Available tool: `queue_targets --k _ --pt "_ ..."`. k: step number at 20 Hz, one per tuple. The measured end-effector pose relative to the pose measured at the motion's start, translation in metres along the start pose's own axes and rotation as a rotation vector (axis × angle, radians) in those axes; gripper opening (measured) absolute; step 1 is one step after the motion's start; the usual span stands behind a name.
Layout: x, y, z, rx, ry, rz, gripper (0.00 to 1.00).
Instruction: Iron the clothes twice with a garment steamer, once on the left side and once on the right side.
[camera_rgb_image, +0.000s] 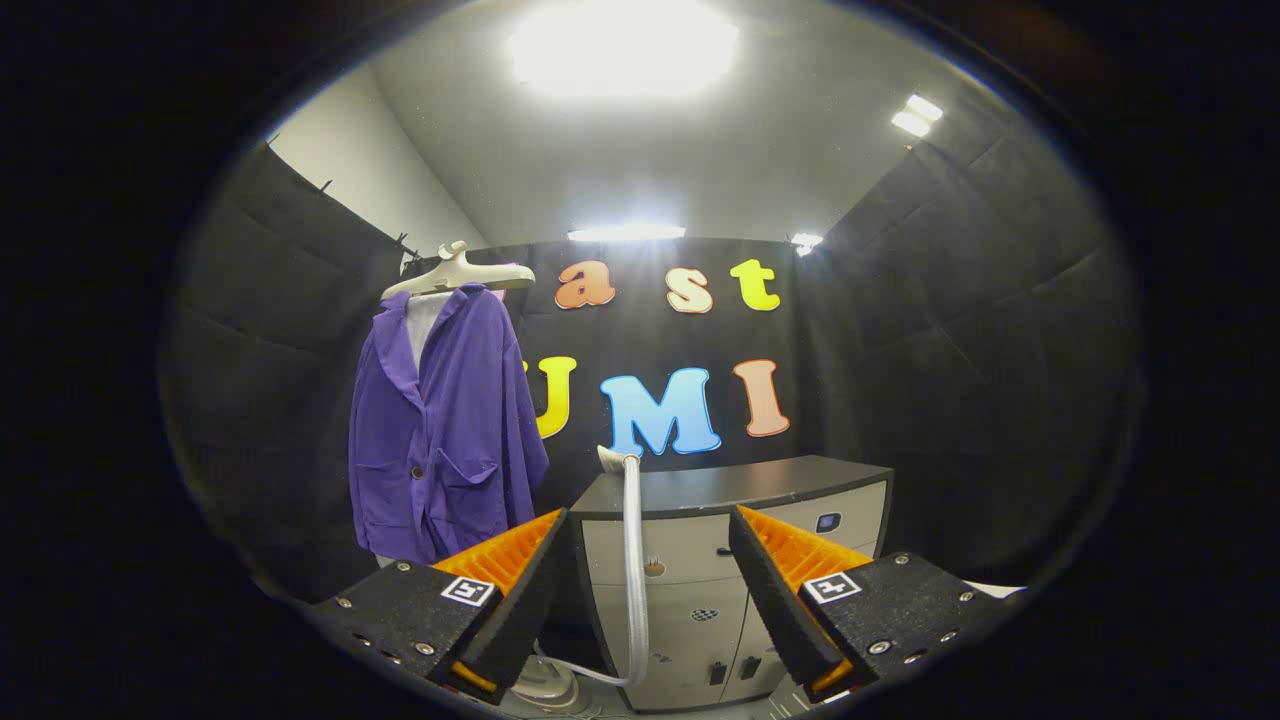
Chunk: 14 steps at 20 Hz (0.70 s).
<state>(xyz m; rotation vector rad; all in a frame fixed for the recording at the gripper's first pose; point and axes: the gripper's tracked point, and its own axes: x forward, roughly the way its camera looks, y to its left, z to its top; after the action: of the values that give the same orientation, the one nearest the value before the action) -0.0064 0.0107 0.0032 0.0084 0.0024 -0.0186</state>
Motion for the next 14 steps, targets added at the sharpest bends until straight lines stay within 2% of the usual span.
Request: queue_targets --k 8,14 --pt "0.012 0.015 0.016 0.007 -0.01 -0.018 0.96" --pt "0.046 0.042 0.04 -0.006 0.012 0.029 0.96"
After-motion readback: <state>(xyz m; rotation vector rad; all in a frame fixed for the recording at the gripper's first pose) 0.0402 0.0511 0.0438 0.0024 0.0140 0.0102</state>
